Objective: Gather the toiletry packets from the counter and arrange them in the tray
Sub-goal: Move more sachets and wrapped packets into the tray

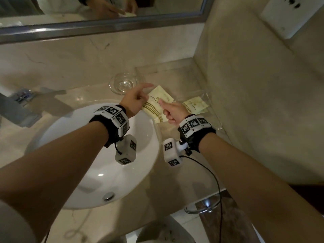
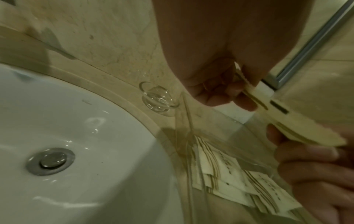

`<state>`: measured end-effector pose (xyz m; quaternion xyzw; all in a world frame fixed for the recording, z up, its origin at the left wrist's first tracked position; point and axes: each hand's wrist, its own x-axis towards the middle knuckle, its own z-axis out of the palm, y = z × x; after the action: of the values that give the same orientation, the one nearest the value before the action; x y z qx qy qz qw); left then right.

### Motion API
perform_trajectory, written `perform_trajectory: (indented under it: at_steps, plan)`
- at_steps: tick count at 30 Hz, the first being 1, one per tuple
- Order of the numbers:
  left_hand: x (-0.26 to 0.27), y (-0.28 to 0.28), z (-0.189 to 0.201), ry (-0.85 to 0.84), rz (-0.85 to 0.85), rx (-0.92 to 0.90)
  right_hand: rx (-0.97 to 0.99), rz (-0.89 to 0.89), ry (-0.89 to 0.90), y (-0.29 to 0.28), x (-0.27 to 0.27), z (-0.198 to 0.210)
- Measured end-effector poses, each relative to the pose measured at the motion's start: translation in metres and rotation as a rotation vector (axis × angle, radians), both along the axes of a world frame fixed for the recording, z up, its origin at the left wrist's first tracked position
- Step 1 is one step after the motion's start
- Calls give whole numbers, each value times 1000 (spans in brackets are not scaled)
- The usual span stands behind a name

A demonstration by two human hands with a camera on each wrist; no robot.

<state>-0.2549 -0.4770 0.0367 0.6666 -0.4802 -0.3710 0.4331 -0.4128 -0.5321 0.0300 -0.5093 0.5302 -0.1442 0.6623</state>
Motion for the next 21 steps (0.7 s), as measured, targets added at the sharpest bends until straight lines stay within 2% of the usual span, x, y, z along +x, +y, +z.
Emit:
perform_trajectory:
  at_steps: [2, 5, 7, 10, 15, 16, 21]
  plan:
    - [-9, -7, 1, -10, -40, -3, 13, -78, -30, -3, -5, 2]
    - [-20, -14, 0, -29, -56, 27, 23, -196, 21, -8, -17, 4]
    - [-25, -16, -1, -31, -62, 52, 17, -245, 92, -12, -28, 4]
    - [-29, -20, -7, -40, -34, 93, -16, -302, 298, -28, -48, -8]
    - [-19, -19, -19, -40, 46, 149, 72, -437, 514, -86, -93, -98]
    - [-17, -18, -21, -43, 58, 158, 59, -438, 521, -89, -97, -104]
    - [-5, -12, -29, -68, 111, 172, 120, -438, 364, -66, -83, -46]
